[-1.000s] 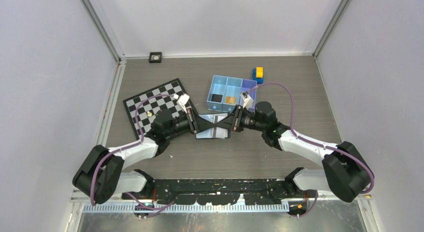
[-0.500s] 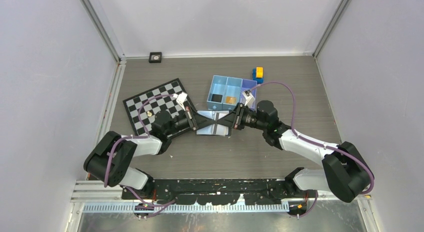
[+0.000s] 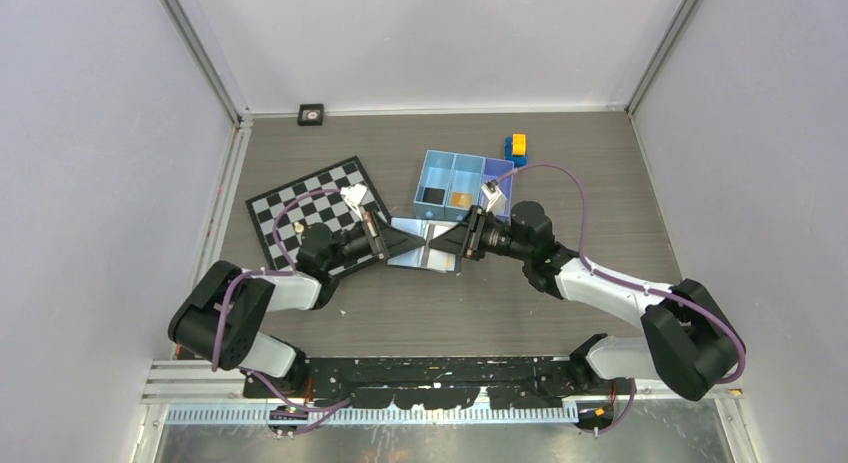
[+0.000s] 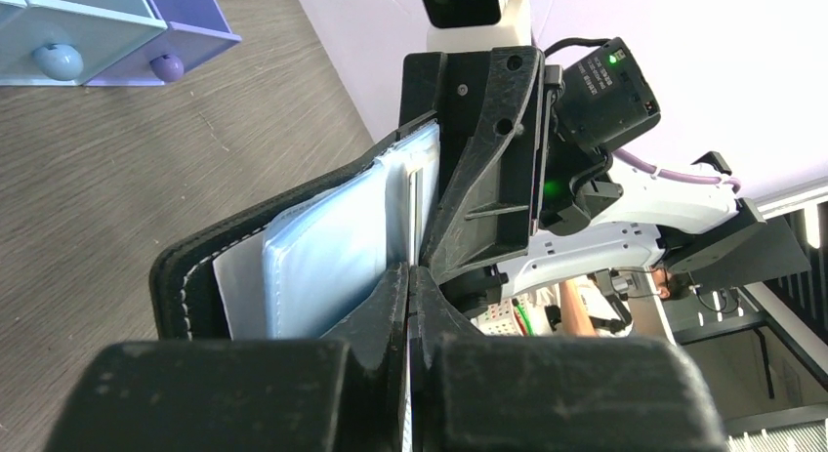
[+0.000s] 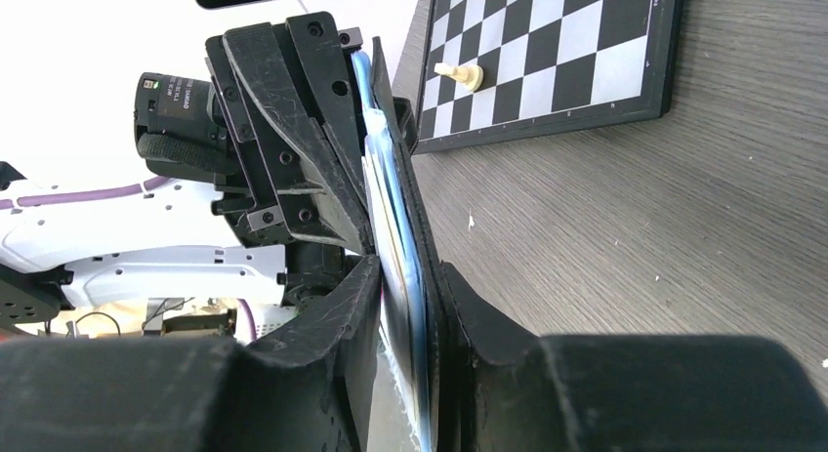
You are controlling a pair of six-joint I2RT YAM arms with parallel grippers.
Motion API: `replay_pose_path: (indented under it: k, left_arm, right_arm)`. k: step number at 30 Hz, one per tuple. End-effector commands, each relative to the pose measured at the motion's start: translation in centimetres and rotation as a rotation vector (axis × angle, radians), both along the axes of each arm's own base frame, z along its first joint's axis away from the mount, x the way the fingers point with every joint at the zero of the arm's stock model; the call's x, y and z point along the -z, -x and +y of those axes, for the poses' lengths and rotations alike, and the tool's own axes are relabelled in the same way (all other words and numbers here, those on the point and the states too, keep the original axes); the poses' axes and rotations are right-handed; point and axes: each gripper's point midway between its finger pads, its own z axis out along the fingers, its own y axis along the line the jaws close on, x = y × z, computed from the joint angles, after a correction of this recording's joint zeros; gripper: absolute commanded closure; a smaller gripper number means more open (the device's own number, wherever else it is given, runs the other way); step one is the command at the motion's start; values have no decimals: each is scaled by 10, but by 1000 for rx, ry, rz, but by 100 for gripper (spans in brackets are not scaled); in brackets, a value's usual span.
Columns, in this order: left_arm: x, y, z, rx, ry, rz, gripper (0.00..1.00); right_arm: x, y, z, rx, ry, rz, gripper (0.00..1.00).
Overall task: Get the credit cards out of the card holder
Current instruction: Remove the credit card from the card holder.
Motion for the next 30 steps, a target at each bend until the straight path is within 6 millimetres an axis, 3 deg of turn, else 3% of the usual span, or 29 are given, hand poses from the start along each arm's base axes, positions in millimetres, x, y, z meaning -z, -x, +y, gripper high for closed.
replay_pose_path:
  k: [1,3,4,8,14,20,25,30]
  left_arm:
    - [-26,2,4,11,74,-96,100]
    - [-25,1,4,11,72,-94,100]
    - [-24,0,5,6,72,-92,100]
    - [-21,-4,10,-20,68,-82,100]
    - [-18,-8,18,-65,46,-81,100]
    - [-17,-9,23,-100,8,-83,100]
    - [-18,-7,23,-101,-15,-97,100]
    - [-25,-2,23,-104,-30,-140,100]
  right_arm:
    - [-5,-2,3,-3,-3,-8,72]
    - [-4,-2,3,-2,-3,-6,84]
    - [-4,-2,3,-1,-4,-4,84]
    - [-4,-3,1,4,-4,-2,68]
    - [-5,-4,-1,17,-4,-4,66]
    - [-5,-3,0,9,-12,-1,79]
    - [-6,-2,1,-2,-19,-6,97]
    - [-11,-1,1,-9,-35,-17,99]
